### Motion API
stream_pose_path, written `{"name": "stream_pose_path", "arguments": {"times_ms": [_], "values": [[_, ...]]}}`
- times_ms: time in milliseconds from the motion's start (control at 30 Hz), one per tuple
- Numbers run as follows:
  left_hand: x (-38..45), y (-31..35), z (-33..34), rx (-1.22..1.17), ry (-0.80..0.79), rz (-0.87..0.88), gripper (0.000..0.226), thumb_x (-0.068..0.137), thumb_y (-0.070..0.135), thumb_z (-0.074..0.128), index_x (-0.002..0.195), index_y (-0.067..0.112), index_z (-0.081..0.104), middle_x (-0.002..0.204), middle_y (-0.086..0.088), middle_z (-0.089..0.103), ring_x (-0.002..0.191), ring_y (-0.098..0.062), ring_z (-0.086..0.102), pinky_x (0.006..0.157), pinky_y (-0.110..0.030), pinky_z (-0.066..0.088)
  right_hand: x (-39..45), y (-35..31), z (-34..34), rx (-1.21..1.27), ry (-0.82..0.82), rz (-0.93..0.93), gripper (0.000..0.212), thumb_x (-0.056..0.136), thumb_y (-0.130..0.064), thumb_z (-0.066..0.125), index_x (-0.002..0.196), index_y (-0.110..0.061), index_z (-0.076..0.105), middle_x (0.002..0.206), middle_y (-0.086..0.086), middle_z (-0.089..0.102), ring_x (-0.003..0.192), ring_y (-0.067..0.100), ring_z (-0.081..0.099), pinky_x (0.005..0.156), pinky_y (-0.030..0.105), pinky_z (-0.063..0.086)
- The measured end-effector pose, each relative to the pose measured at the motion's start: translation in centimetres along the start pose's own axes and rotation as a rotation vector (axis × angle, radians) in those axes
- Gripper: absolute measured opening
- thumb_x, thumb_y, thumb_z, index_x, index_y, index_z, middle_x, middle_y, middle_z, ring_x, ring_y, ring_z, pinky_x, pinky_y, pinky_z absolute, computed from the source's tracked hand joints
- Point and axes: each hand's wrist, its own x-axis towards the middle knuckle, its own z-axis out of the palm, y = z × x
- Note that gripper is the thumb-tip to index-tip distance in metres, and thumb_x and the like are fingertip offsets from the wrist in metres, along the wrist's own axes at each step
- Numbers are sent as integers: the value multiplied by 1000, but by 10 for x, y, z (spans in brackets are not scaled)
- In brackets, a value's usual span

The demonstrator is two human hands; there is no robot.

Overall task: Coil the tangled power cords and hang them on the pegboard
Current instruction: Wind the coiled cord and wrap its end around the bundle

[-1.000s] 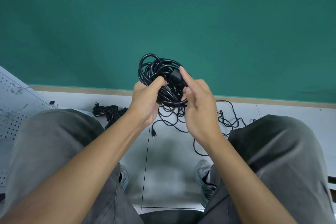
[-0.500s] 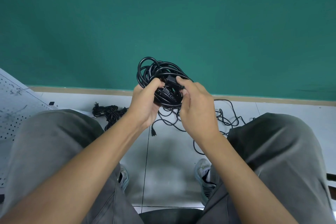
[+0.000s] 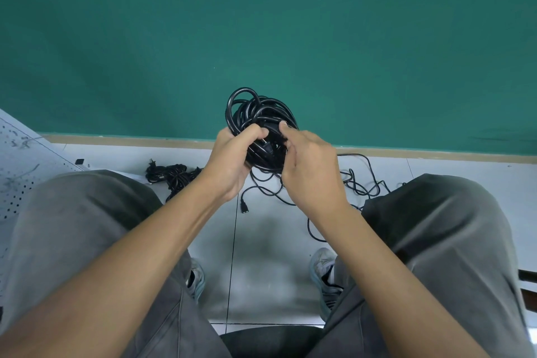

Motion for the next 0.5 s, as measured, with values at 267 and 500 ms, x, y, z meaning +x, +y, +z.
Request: {"name": "stream_pose_path", "arguments": {"times_ms": [267, 500], "values": [[1, -3, -3, 62, -78, -5, 19, 98, 8, 66, 117, 6, 62, 109, -14, 71, 100, -29, 71, 90, -44, 57, 16, 11, -15, 78, -206, 92, 29, 98, 0, 52, 120, -13, 66, 84, 3, 72, 76, 19, 65, 74, 35, 53], [0, 2, -5, 75, -287, -57, 49, 94, 24, 67, 133, -1, 52, 111, -19, 69, 101, -35, 69, 97, -47, 56, 28, 31, -19, 669, -253, 416, 18, 96, 0, 64, 110, -6, 74, 79, 15, 73, 65, 15, 64, 73, 28, 57]]}}
